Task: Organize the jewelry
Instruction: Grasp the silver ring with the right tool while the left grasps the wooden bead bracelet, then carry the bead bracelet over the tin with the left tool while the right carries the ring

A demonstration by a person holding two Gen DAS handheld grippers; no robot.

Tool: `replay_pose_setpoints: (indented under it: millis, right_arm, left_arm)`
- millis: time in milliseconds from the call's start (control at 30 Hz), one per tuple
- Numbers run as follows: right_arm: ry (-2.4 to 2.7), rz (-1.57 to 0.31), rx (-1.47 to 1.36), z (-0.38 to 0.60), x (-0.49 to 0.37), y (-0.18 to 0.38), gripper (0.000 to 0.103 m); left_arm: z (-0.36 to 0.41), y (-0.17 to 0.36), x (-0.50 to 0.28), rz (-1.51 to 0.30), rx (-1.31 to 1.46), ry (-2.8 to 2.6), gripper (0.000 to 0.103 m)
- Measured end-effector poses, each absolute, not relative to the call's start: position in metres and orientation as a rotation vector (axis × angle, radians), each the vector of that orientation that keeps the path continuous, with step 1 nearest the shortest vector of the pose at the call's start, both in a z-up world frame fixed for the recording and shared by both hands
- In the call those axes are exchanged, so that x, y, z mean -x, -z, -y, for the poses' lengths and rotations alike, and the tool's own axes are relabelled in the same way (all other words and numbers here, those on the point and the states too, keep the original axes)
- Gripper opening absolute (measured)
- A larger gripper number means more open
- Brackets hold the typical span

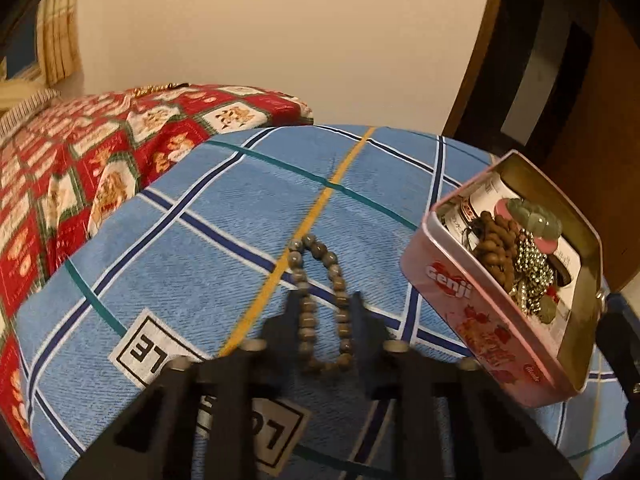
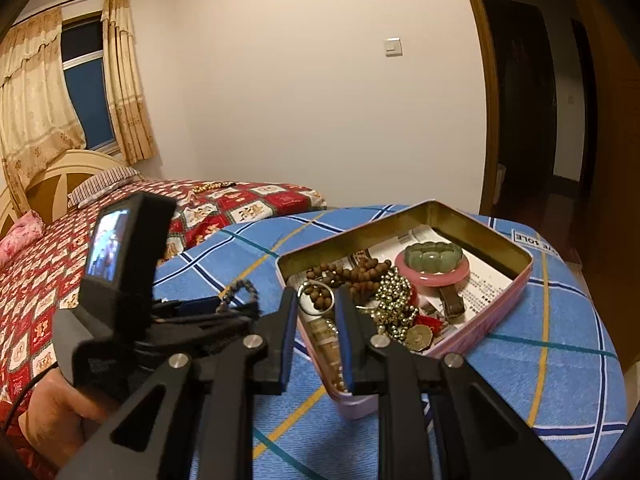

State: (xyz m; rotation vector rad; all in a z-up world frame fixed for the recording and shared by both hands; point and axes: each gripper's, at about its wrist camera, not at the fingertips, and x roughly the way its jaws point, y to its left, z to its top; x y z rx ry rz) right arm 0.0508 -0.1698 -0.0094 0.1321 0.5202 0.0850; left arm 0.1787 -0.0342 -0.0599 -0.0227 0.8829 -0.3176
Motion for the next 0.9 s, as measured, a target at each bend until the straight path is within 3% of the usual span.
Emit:
replay_pose_setpoints:
  millis: [133, 233, 400, 633, 700, 733, 767, 900]
  right_arm:
    - [-0.091, -0.518, -0.143, 0.172, -0.051, 0.01, 0.022]
    - [-0.097, -0.504, -0.161, 0.176, -0.049, 0.009, 0.022]
    - [-0.103, -0.488, -0.192, 0.18, -0.047, 0.007, 0.022]
    - [-0.087, -0.49, -0.182, 0.18, -0.047, 0.008, 0.022]
    - [-0.082, -0.489, -0.186, 0.181, -0.047, 0.008, 0.022]
    - [-0.08, -0.489, -0.188, 0.181, -0.047, 0.008, 0.022]
    - [-0.078, -0.489, -0.19, 0.182, -0.047, 0.008, 0.022]
    - [-0.075, -0.494, -0.197, 0.184, -0.048, 0.009, 0.022]
  left_arm:
    - [0.027, 0.059, -0.173, -0.875, 0.071, 0.345, 0.015]
    - [0.017, 0.047, -0.157, -0.79, 0.116, 0.365, 0.007]
    - [0.003, 0.036, -0.132, -0.686, 0.175, 0.392, 0.006]
    - [0.001, 0.04, -0.134, -0.732, 0.192, 0.383, 0.006]
    - [0.009, 0.045, -0.138, -0.783, 0.174, 0.409, 0.023]
    - [0.014, 0.046, -0.138, -0.798, 0.154, 0.409, 0.057]
    - [0.02, 0.047, -0.137, -0.804, 0.121, 0.403, 0.084]
    - [0.044, 0.053, -0.14, -0.839, 0.04, 0.467, 0.088]
